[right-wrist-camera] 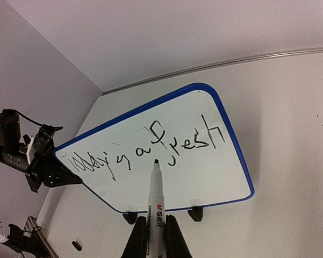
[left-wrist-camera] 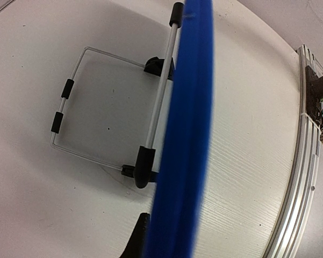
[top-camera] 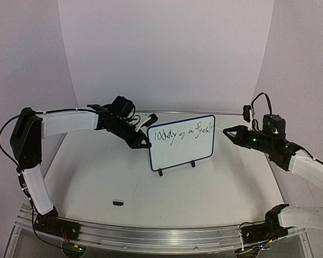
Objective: Write a sentence on the whiteboard
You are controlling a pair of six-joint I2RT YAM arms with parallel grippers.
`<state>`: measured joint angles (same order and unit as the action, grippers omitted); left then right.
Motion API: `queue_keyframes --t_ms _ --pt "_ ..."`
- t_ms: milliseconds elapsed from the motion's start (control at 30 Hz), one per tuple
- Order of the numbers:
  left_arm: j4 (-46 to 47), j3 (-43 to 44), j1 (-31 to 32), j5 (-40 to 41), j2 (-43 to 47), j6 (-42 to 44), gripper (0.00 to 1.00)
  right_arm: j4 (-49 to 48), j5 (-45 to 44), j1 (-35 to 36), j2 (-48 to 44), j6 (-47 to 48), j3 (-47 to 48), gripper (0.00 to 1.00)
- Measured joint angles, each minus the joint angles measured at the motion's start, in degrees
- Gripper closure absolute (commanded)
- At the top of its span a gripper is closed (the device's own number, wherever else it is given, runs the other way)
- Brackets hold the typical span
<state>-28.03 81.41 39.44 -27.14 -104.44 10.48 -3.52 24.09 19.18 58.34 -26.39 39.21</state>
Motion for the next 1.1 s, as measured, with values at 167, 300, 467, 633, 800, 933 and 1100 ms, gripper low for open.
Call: queue_keyframes --t_ms 167,300,467,633,800,933,1100 --pt "0.00 0.00 0.00 -0.17 0.00 -0.02 1.00 2.36 0.48 1.47 -2.71 -0.20 0.04 1.00" --pt "0.00 0.00 0.02 -0.23 0.00 -0.10 1.00 3.19 -0.20 5.15 -2.72 -0.65 0.06 1.00" --pt "0.00 0.00 0.05 -0.28 0.00 -0.36 1.00 3.37 -2.64 13.70 0.95 -0.76 1.01 1.00" --pt "0.00 0.00 0.07 -0.30 0.00 -0.48 1.00 -2.41 -4.13 20.10 5.30 -1.95 -0.03 1.00" --pt "-0.01 0.00 0.09 -0.30 0.00 -0.46 1.00 -10.06 -4.51 23.80 12.49 -2.51 -0.65 1.00" --pt "-0.02 0.00 0.15 -0.26 0.00 -0.46 1.00 -14.63 -4.28 25.63 19.09 -2.77 -0.62 1.00" --pt "-0.02 0.00 0.15 -0.25 0.00 -0.46 1.00 -20.24 -3.62 26.39 25.65 -3.81 -0.06 1.00"
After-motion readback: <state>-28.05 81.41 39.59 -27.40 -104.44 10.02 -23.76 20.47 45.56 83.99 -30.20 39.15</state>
